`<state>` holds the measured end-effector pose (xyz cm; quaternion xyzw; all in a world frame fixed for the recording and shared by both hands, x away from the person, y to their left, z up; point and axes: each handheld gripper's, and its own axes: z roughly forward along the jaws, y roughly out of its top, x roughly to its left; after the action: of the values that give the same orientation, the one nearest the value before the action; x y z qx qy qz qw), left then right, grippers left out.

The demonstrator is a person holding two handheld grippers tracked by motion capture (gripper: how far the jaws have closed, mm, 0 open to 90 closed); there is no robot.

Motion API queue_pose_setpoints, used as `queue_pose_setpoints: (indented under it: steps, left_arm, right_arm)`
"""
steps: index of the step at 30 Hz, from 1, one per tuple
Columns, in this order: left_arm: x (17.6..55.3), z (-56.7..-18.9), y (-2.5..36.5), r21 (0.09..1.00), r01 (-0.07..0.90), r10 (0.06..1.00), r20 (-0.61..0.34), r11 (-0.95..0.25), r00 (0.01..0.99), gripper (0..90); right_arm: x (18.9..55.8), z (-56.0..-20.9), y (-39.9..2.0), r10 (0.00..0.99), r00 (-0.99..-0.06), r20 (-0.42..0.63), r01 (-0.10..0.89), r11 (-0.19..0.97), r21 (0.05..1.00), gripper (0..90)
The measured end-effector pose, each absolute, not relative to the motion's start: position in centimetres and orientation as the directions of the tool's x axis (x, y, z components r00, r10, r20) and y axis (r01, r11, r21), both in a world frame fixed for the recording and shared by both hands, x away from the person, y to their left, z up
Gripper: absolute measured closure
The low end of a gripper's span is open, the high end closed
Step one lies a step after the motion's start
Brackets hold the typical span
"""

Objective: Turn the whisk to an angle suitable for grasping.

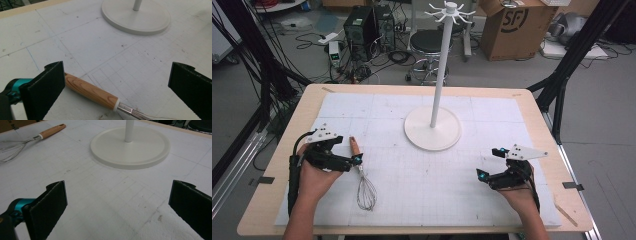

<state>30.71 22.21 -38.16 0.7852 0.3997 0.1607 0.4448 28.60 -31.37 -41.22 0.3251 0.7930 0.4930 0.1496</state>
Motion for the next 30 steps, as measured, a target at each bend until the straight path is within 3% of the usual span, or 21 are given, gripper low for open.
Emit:
queue_pose_setpoints:
  steps: [14,27,30]
  left_arm:
    - [33.0,-39.2,21.4,0.728,0.608,0.832,-0.095,-0.317,0.547,1.7]
    - [34.4,-42.4,20.5,0.602,0.727,0.859,-0.127,-0.33,0.496,1.8]
    - [34.6,-42.6,20.6,0.59,0.739,0.867,-0.127,-0.325,0.482,5.9]
  right_arm:
    - [28.5,-41.4,-31.2,0.665,-0.743,0.078,0.379,0.321,0.868,0.7]
    - [28.6,-41.8,-30.9,0.66,-0.748,0.072,0.387,0.346,0.855,0.7]
    - [28.6,-41.9,-30.9,0.659,-0.748,0.071,0.39,0.35,0.852,0.7]
